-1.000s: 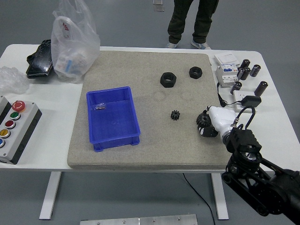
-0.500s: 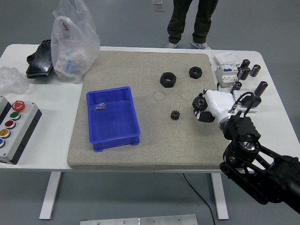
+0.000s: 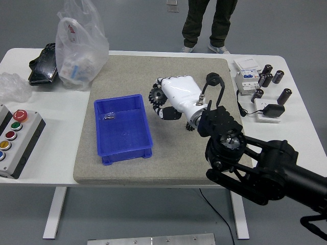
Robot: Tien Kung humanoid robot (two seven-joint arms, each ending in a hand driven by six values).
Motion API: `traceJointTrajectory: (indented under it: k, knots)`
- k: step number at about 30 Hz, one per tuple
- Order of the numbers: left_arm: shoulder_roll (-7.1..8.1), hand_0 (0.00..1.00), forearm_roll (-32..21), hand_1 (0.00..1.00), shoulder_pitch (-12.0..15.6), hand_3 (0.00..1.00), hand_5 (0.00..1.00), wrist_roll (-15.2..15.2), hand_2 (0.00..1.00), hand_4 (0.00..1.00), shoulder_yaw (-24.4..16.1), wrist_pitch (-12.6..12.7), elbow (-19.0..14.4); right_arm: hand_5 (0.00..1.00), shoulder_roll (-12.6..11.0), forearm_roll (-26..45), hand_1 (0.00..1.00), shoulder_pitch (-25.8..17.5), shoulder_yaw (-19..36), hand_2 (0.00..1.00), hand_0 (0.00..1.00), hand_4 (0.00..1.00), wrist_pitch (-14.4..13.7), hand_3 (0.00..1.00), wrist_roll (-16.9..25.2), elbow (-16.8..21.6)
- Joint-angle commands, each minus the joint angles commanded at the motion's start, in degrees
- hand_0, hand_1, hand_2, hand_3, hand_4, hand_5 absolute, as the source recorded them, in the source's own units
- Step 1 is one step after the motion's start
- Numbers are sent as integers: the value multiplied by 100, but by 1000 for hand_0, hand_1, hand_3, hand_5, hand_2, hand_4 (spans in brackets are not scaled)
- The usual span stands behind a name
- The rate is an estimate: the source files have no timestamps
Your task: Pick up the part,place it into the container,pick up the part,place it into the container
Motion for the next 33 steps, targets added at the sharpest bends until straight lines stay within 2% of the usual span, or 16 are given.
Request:
traceJointTrajectory:
  k: [1,6,12,13,18,19,24,25,30,31,33]
  knots:
    - [1,837,2,777,1,870,506,4,784,854,0,1,0,2,53,152,209,76,-111,290,217,66,-83,346,119,-58]
    - [3,837,13,777,-8,870,506,10,784,854,3,1,0,2,266,786,209,246,-447,290,217,66,-387,346,646,-270]
    - [-1,837,-1,777,-20,870,506,3,784,854,21,0,0,2,356,1070,214,263,-563,291,223,69,-109,348,961,-308]
    - [-1,836,-1,776,-20,869,507,3,783,853,21,1,0,2,362,1054,237,262,-570,324,234,95,-81,394,982,-304]
    - [3,836,-15,776,-33,869,507,-13,783,853,17,3,0,2,366,1025,237,255,-569,324,234,95,-97,394,1091,-305]
    - [3,835,-16,776,-40,869,507,-24,783,854,15,4,0,2,367,1010,260,252,-570,549,240,103,-101,618,1096,-310]
    - [7,835,-5,776,-57,869,507,-43,783,854,6,6,0,2,373,821,260,252,-562,549,240,103,-31,618,1031,-310]
    - [8,835,-1,776,-56,869,505,-42,783,853,3,7,0,128,373,781,276,254,-560,681,245,342,4,763,999,-308]
    - [4,835,19,776,-57,869,505,-23,783,853,-11,10,0,128,369,697,276,253,-559,681,245,342,187,763,856,-330]
    - [1,836,25,775,-59,869,505,-21,783,853,-14,10,0,147,369,693,282,253,-567,729,249,608,225,809,827,-338]
    - [0,836,31,775,-63,869,505,-18,783,853,-16,9,0,147,368,695,282,254,-581,729,249,608,271,809,793,-347]
